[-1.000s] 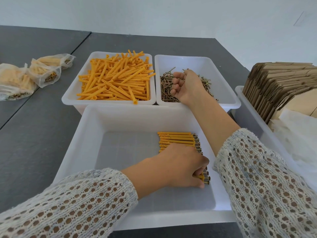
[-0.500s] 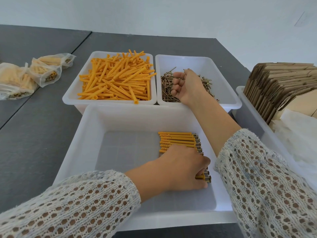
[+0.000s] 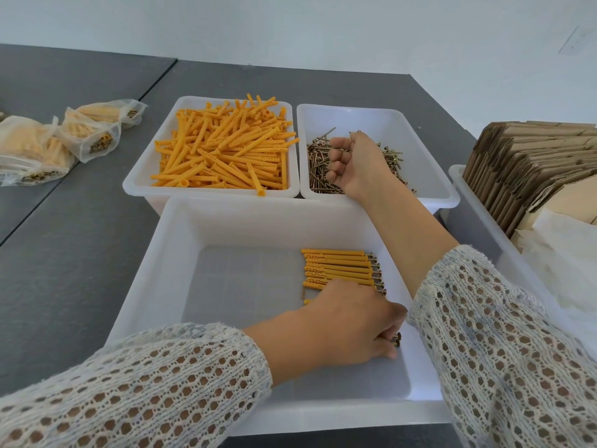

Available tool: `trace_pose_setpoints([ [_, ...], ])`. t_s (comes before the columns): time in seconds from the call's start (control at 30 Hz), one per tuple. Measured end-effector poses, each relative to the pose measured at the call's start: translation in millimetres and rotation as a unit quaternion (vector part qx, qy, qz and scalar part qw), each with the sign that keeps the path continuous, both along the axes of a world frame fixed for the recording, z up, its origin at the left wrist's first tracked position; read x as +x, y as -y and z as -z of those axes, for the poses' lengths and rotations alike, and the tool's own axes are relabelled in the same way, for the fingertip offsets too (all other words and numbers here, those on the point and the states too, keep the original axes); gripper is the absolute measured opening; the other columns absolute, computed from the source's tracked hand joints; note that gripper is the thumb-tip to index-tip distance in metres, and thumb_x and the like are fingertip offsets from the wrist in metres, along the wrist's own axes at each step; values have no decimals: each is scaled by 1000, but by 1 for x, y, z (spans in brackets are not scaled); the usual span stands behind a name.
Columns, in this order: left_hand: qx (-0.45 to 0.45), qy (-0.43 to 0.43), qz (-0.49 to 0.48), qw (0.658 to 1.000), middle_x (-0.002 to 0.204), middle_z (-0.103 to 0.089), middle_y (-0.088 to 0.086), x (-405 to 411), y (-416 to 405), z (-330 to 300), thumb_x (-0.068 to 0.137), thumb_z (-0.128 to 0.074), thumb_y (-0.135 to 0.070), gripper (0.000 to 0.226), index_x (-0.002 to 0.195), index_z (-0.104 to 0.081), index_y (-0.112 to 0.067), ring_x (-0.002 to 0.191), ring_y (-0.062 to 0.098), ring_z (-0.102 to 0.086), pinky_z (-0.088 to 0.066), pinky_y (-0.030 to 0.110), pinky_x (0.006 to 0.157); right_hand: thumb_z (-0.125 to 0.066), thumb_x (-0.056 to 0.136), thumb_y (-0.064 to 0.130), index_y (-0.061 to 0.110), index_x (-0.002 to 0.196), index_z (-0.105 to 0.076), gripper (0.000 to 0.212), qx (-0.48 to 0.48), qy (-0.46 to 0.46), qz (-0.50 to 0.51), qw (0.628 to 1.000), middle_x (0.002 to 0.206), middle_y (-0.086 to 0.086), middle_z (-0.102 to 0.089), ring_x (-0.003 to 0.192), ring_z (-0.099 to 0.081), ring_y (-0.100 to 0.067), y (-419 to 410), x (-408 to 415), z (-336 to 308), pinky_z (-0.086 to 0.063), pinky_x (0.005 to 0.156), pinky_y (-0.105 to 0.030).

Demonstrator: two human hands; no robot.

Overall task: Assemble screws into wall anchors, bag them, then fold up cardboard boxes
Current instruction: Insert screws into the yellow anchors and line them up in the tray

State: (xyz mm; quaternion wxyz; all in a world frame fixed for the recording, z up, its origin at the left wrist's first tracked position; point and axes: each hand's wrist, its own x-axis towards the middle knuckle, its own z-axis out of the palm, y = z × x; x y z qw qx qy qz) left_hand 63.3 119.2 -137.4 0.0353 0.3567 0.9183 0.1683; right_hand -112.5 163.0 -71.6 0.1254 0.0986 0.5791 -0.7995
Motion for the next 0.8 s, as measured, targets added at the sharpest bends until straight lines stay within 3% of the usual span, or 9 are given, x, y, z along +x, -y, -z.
trace_pose_setpoints([
  [0.13, 16, 5, 10, 1000, 68, -55, -5, -1, 1, 1, 88, -66, -46, 37, 71, -38, -28, 62, 16, -40, -17, 26, 50, -29, 102, 19, 11, 85, -56, 33, 24, -9, 5, 1000, 59, -1, -47, 46, -37, -12, 1, 0, 0, -36, 48, -23],
  [0.2, 23, 13, 13, 1000, 66, -50, -9, -2, 1, 2, 87, -67, -48, 37, 72, -40, -29, 62, 16, -42, -20, 26, 51, -31, 100, 16, 10, 83, -56, 30, 110, -50, 13, 993, 59, -2, -48, 45, -39, -13, 1, -1, 1, -37, 47, -22],
  [0.33, 39, 34, 19, 998, 65, -49, -11, -4, 2, -1, 87, -68, -50, 35, 72, -44, -29, 56, 8, -38, -23, 25, 50, -39, 93, 13, 6, 72, -49, 25, 389, -206, 27, 898, 65, -7, -43, 57, -37, -18, -6, -6, 14, -34, 55, -29],
  [0.43, 54, 5, 8, 999, 70, -60, -6, -14, 5, -13, 92, -62, -47, 29, 81, -58, -21, 58, 13, -48, -32, 28, 51, -43, 88, 14, 17, 61, -30, 30, 510, -197, -3, 837, 57, 2, -33, 50, -28, -15, -20, -11, 21, -26, 50, -26],
  [0.53, 67, -61, -42, 995, 75, -61, -5, -31, 18, -33, 99, -52, -41, 27, 86, -60, -19, 70, 18, -54, -36, 30, 57, -46, 85, 17, 15, 64, -34, 24, 618, -154, -86, 766, 68, -4, -41, 61, -40, -22, -26, -14, 22, -31, 53, -27],
  [0.63, 94, -155, -131, 975, 68, -50, -12, -47, 44, -51, 100, -50, -36, 22, 85, -58, -22, 65, 9, -48, -36, 30, 57, -47, 88, 24, 12, 72, -42, 21, 675, -146, -147, 708, 90, -11, -44, 80, -48, -28, -21, -15, 21, -45, 70, -35],
  [0.7, 116, -206, -202, 950, 64, -47, -12, -54, 64, -59, 100, -48, -33, 17, 88, -58, -25, 64, 9, -50, -40, 28, 54, -47, 90, 23, 12, 71, -45, 22, 680, -150, -183, 694, 81, -7, -51, 76, -50, -26, -19, -16, 22, -42, 66, -33],
  [0.8, 115, -273, -299, 907, 63, -40, -17, -61, 88, -68, 99, -46, -29, 14, 93, -59, -27, 67, 11, -47, -29, 23, 49, -43, 92, 25, 15, 73, -45, 22, 676, -143, -202, 695, 73, -2, -49, 69, -46, -22, -19, -17, 22, -39, 68, -34],
])
